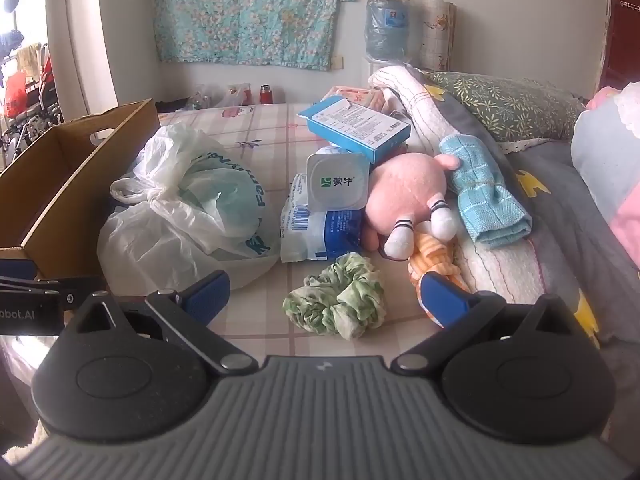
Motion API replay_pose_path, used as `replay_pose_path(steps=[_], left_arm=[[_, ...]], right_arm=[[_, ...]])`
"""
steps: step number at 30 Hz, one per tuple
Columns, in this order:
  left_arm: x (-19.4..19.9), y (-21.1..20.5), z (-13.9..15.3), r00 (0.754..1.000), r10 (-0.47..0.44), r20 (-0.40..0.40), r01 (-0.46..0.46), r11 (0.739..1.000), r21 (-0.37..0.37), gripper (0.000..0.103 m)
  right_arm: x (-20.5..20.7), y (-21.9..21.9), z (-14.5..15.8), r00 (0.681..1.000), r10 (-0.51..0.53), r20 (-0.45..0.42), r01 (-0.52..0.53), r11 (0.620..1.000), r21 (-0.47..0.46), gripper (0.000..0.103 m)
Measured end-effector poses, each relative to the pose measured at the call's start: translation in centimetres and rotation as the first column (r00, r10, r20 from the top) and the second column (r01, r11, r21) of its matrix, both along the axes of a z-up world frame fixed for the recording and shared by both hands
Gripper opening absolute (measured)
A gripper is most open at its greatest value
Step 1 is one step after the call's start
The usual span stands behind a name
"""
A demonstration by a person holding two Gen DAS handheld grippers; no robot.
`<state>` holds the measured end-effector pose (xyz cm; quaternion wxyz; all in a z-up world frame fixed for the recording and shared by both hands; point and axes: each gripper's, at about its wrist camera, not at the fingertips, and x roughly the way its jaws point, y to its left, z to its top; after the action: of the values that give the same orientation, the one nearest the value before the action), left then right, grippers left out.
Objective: Organize soft objects
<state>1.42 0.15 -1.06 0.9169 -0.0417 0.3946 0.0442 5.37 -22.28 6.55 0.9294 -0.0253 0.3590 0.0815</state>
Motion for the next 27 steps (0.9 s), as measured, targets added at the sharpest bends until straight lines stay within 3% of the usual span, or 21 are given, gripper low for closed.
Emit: replay_pose_path(steps=[27], left_arm=[[0.10,0.43,-0.43,1.000,0.017,-0.014,-0.017,1.000,0.005,0.102]], right_arm=[[0.40,0.26,-0.31,1.000,-0.001,-0.004,0.001,1.000,0.004,0.102]])
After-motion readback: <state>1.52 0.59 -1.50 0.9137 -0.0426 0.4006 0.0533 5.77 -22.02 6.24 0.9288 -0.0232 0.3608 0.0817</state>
